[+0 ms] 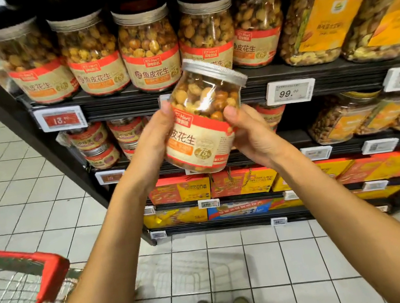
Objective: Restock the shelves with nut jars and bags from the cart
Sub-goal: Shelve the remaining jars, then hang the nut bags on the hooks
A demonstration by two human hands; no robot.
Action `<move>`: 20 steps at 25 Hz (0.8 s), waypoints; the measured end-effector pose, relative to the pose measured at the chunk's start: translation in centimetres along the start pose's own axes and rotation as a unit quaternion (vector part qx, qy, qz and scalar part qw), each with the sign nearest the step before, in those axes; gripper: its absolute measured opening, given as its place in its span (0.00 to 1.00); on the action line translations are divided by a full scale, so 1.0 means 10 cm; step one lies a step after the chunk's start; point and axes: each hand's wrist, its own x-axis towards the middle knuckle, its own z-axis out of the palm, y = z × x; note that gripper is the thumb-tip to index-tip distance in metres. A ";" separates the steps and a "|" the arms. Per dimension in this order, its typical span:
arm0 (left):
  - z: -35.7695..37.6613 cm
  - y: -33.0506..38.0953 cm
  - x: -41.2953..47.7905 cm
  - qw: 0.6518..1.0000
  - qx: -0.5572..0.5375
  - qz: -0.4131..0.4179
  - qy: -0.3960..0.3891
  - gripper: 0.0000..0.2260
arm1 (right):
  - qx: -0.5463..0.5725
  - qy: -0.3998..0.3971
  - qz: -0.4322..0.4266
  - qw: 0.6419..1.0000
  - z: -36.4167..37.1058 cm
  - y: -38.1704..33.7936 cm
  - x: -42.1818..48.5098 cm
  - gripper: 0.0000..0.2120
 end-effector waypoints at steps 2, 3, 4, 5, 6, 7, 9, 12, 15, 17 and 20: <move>0.05 0.02 0.01 1.000 -0.005 -0.006 -0.001 0.36 | 0.016 -0.011 -0.014 1.000 0.05 -0.01 0.00 0.45; 0.06 0.01 0.00 1.000 -0.012 0.002 0.015 0.35 | 0.033 0.002 -0.014 0.999 0.09 0.00 0.01 0.47; 0.10 0.00 -0.01 0.999 -0.025 0.015 0.044 0.34 | 0.041 0.027 -0.014 0.999 0.12 0.00 0.03 0.49; 0.15 -0.01 -0.03 0.995 -0.045 0.027 0.080 0.32 | 0.032 0.058 -0.018 0.998 0.16 0.00 0.05 0.49; 0.20 -0.02 -0.05 0.990 -0.068 0.033 0.117 0.29 | -0.006 0.091 -0.030 0.995 0.21 0.01 0.05 0.45; 0.25 -0.03 -0.07 0.983 -0.089 0.028 0.157 0.28 | -0.057 0.128 -0.056 0.989 0.25 0.04 0.06 0.36; 0.29 -0.05 -0.08 0.967 -0.105 0.019 0.232 0.30 | -0.175 0.221 -0.151 0.948 0.33 0.12 -0.03 0.20; 0.23 -0.08 -0.05 0.950 -0.079 0.053 0.298 0.25 | -0.310 0.233 -0.255 0.886 0.48 0.34 -0.27 0.18; 0.21 -0.08 0.02 0.934 -0.034 0.110 0.337 0.30 | -0.326 0.169 -0.264 0.892 0.59 0.41 -0.26 0.22; 0.17 -0.06 0.15 0.925 -0.024 0.158 0.344 0.29 | -0.308 0.160 -0.282 0.894 0.61 0.30 -0.05 0.22; -0.02 0.01 0.40 0.921 -0.013 0.172 0.349 0.29 | -0.307 0.153 -0.311 0.886 0.61 0.20 0.24 0.22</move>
